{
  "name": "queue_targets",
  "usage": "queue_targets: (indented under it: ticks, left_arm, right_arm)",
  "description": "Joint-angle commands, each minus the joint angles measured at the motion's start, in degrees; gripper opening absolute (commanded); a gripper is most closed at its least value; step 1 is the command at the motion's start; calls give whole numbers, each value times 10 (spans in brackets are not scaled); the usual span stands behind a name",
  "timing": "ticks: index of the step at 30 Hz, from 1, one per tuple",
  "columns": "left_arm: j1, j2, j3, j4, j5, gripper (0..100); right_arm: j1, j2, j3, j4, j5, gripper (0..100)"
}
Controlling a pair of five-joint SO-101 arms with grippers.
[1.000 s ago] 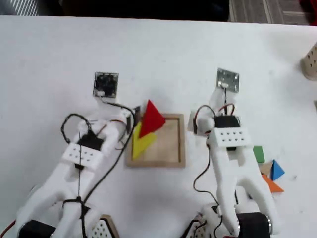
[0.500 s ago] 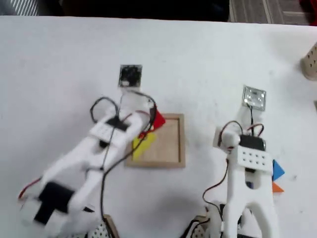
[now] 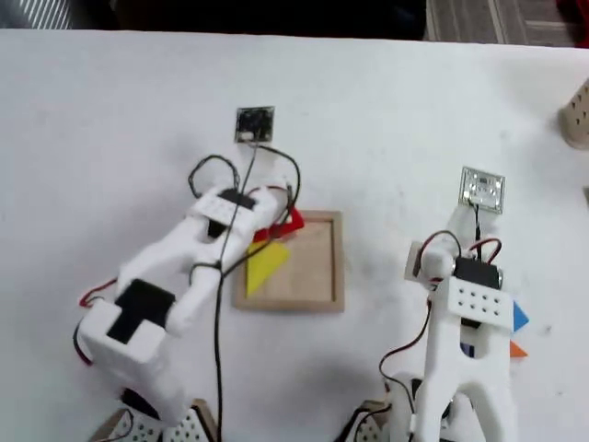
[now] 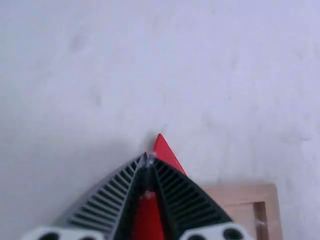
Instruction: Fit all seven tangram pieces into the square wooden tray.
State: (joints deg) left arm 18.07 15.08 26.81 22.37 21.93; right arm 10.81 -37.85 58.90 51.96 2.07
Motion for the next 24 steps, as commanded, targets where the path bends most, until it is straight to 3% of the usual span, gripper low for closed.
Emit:
queue_targets:
  ticks: [1, 7, 16, 24]
  left_arm:
    - [15, 0, -36, 4, 4, 20]
    - [59, -3, -33, 26, -61, 20]
    - [83, -10, -32, 47, -66, 20]
    - [78, -162, 46, 43, -66, 20]
  right_arm:
    - [2, -17, -4, 0, 8, 18]
    - [3, -17, -2, -15, 8, 18]
    - [1, -16, -1, -15, 8, 18]
    - [0, -16, 11, -32, 8, 18]
